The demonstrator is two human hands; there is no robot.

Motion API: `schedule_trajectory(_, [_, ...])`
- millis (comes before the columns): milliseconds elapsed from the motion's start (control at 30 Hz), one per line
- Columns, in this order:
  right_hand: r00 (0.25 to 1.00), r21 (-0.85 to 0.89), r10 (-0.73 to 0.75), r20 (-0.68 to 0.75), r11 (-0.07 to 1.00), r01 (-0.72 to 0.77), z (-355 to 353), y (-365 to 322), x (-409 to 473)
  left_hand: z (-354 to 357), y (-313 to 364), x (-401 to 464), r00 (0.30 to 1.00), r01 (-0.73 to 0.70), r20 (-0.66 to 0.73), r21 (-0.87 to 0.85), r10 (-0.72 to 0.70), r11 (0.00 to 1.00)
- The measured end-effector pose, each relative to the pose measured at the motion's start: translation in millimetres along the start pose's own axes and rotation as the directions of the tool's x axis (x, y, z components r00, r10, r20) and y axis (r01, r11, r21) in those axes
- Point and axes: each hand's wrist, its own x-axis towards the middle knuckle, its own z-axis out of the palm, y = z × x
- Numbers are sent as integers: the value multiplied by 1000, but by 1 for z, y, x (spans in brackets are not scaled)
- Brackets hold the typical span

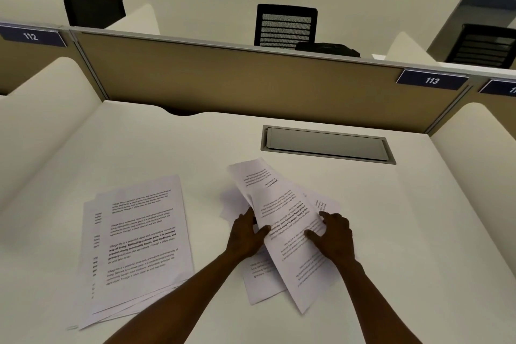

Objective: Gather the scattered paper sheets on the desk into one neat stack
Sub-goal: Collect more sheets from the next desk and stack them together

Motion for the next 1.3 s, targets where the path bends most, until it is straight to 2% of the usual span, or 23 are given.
schedule_trajectory(167, [997,193,-32,-72,980,45,2,-9,-9,1,17,-6,999,43,34,-158,-38,987])
schedule_trajectory(267, [995,361,28,-95,932,9,-5,-11,-9,-1,25,-8,995,95,15,-316,-96,944])
schedule_trajectory(400, [990,626,127,67,767,-141,-21,-10,-2,-8,30,-6,979,192,37,-505,-201,842])
schedule_trajectory(533, [981,762,115,157,617,-195,-29,-10,1,-16,28,-3,960,260,47,-529,-278,808])
schedule_trajectory(700, [976,797,120,182,563,-218,-30,-13,-1,-17,17,-5,965,245,73,-597,-251,764])
schedule_trajectory(1033, [983,771,124,136,610,-183,-27,-23,-10,-17,7,-6,952,242,-13,-580,-306,778])
schedule_trajectory(1200, [975,746,52,217,635,-200,-27,-24,-13,-20,9,-4,932,269,-40,-586,-359,764])
schedule_trajectory(1300, [977,724,71,201,661,-197,-26,-24,-14,-20,7,-3,925,276,-54,-585,-376,763])
